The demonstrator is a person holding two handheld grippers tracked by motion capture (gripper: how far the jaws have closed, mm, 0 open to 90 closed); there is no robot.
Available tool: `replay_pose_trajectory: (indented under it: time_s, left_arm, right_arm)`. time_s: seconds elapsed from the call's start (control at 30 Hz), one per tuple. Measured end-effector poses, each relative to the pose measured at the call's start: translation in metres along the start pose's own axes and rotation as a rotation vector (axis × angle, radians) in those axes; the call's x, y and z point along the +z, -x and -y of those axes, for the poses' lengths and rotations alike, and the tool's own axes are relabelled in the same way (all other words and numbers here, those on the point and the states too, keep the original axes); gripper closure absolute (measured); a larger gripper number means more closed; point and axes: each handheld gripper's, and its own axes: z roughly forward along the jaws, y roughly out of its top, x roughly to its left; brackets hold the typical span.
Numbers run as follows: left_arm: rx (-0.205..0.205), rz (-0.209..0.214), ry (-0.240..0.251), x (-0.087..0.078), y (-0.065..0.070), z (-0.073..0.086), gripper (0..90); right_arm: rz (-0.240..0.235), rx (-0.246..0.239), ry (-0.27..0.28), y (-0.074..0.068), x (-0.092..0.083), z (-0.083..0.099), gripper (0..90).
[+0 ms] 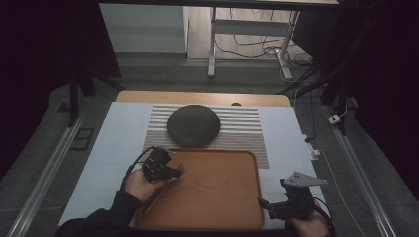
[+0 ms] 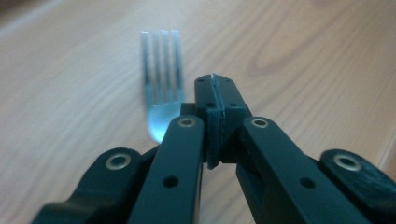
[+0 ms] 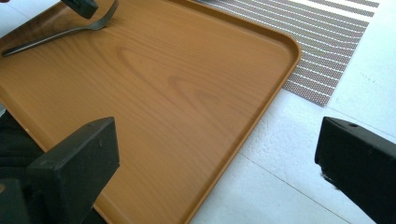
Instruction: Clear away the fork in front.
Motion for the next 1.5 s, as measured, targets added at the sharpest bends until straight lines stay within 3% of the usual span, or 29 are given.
replay_pose_trajectory:
  time_s: [0.07,0.23,0.4,1.17,1.5]
  left_arm:
    - [0.011,0.009,-0.013,0.007,0.004,-0.001,88.5]
    - [0.045,-0.030,-0.053,0.020,0.008,-0.001,88.5]
    - [0.037,-0.056,-0.050,0.020,0.004,0.000,88.5]
    - [-0.112,-0.105,-0.031,-0.002,-0.038,0.011,88.5]
    - [-0.147,-0.134,-0.023,-0.009,-0.051,0.016,88.5]
  right_arm:
    - [-0.001,0.000,0.000,0.000,0.000,0.000,0.0]
    - [-0.002,0.000,-0.001,0.000,0.000,0.000,0.0]
    - [-0.003,0.002,0.000,0.000,0.000,0.000,0.0]
    - [-0.008,0.006,-0.002,0.001,0.000,0.000,0.0]
    - [-0.010,0.011,-0.004,0.001,0.000,0.000,0.0]
